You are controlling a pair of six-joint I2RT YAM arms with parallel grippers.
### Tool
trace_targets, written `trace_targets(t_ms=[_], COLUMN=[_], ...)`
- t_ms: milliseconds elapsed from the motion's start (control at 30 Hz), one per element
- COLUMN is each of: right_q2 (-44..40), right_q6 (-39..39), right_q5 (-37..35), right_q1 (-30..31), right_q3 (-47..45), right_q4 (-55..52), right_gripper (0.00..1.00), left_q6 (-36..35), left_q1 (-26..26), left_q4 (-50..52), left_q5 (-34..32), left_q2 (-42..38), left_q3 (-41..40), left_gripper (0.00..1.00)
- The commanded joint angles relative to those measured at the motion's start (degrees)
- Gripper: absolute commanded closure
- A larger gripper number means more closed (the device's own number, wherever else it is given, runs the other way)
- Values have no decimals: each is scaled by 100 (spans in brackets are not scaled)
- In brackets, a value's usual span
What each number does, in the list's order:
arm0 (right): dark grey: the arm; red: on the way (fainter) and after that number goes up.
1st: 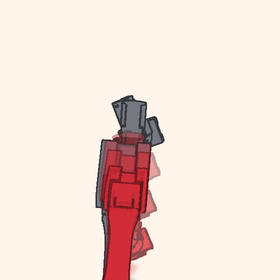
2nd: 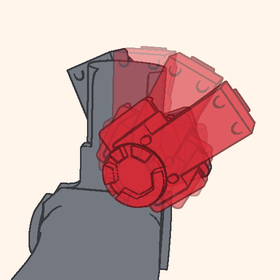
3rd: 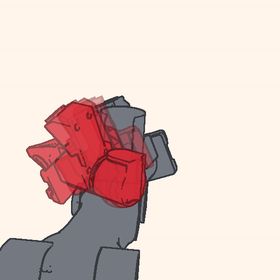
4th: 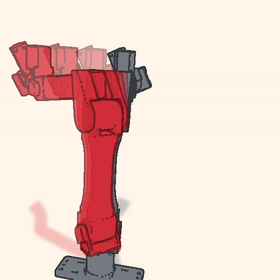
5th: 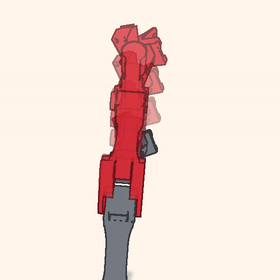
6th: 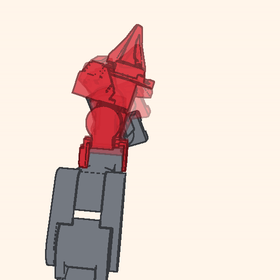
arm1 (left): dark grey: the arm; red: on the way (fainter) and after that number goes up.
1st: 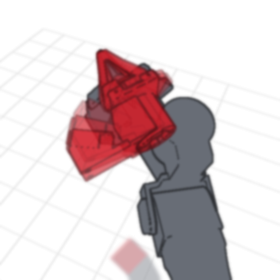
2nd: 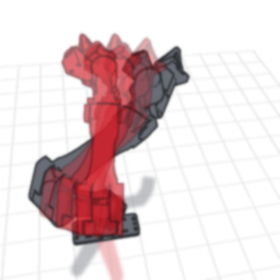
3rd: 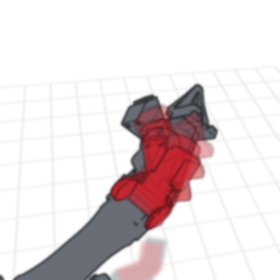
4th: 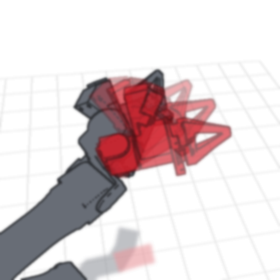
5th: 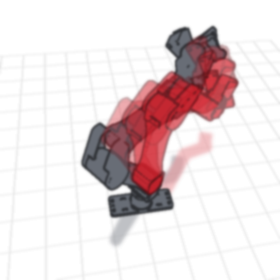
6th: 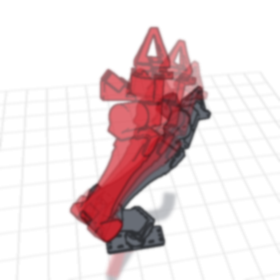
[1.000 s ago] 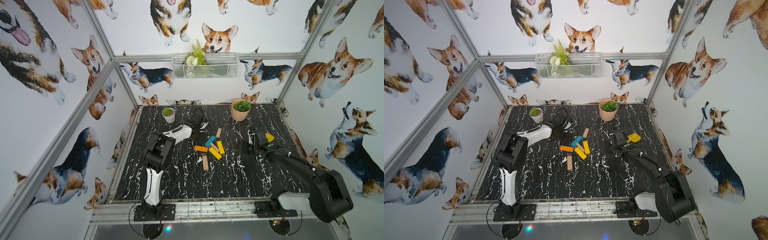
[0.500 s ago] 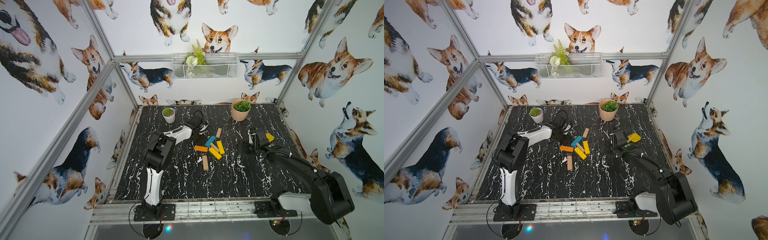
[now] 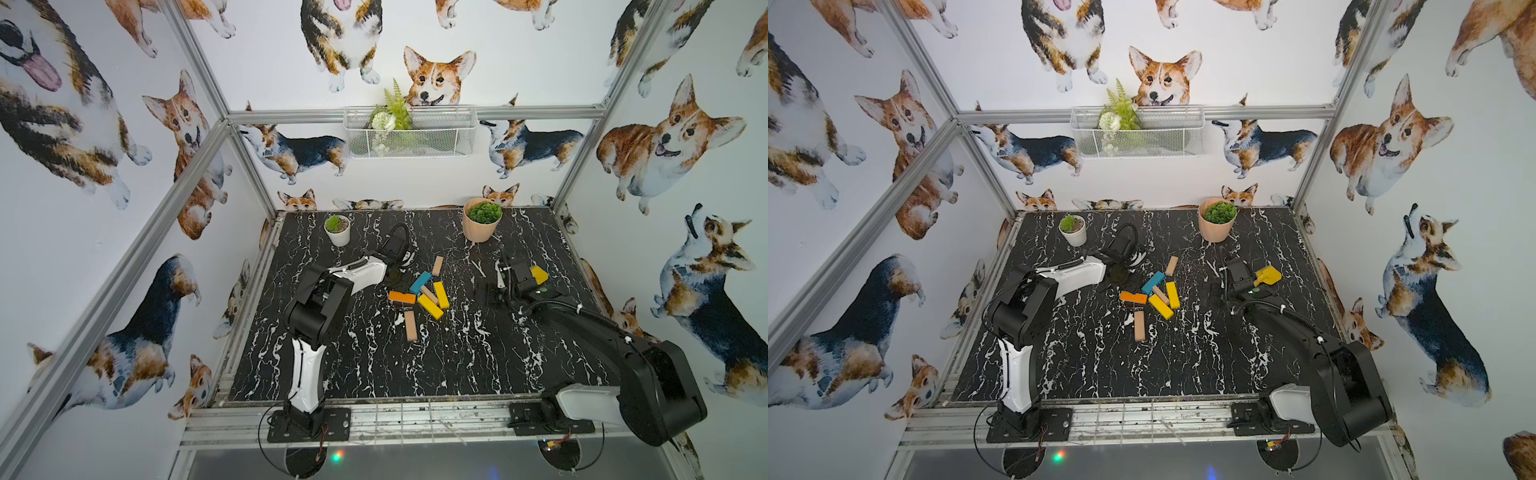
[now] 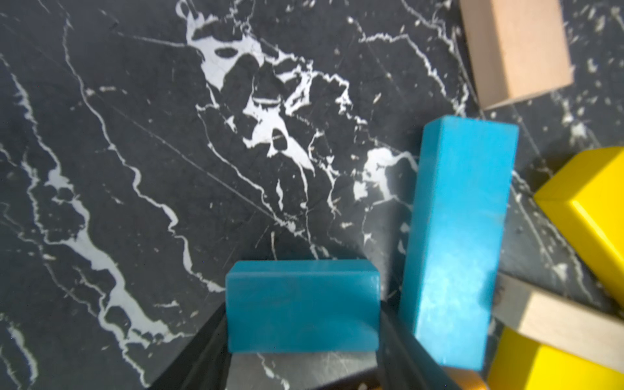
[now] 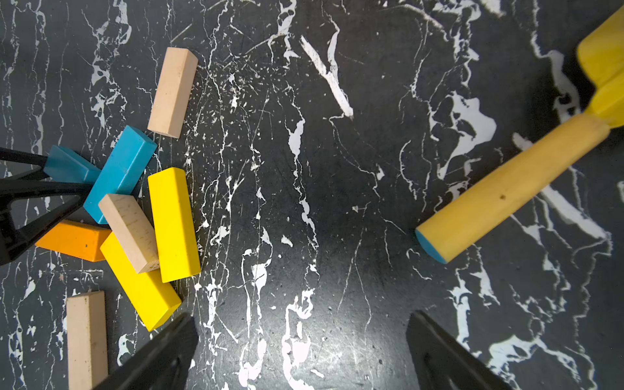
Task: Assemble a giraffe with building blocks
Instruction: Pick up the building block from the center of the board.
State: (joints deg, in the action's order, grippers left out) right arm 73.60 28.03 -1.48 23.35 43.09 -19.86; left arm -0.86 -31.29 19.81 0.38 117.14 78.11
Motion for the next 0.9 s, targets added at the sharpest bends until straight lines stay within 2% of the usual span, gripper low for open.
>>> trace_targets(t_ms=[0,200,400,600,867], right_q2=[-8,71,90,102,84], right_q6=[23,45,53,53,50], right_q5=[-63,-63,-53,-52,-85], right_q1=[7,7,7,5,5], right_q3=[24,67,112,169,156], right_q4=[8,-18,-45,-121,-253], right_gripper=[0,0,0,0,0], left_q6=[227,838,1687,2745,3435], left_q1=[-18,-18,-18,59,289], left_q4=[142,31,107,795,964], left_q5=[-375,-532,-956,-1967,-1854], left_q2=[101,-44,-100,429,1271], left_q3=[-55,-87,272,1391,2542], left_gripper=[46,49,50,49,49])
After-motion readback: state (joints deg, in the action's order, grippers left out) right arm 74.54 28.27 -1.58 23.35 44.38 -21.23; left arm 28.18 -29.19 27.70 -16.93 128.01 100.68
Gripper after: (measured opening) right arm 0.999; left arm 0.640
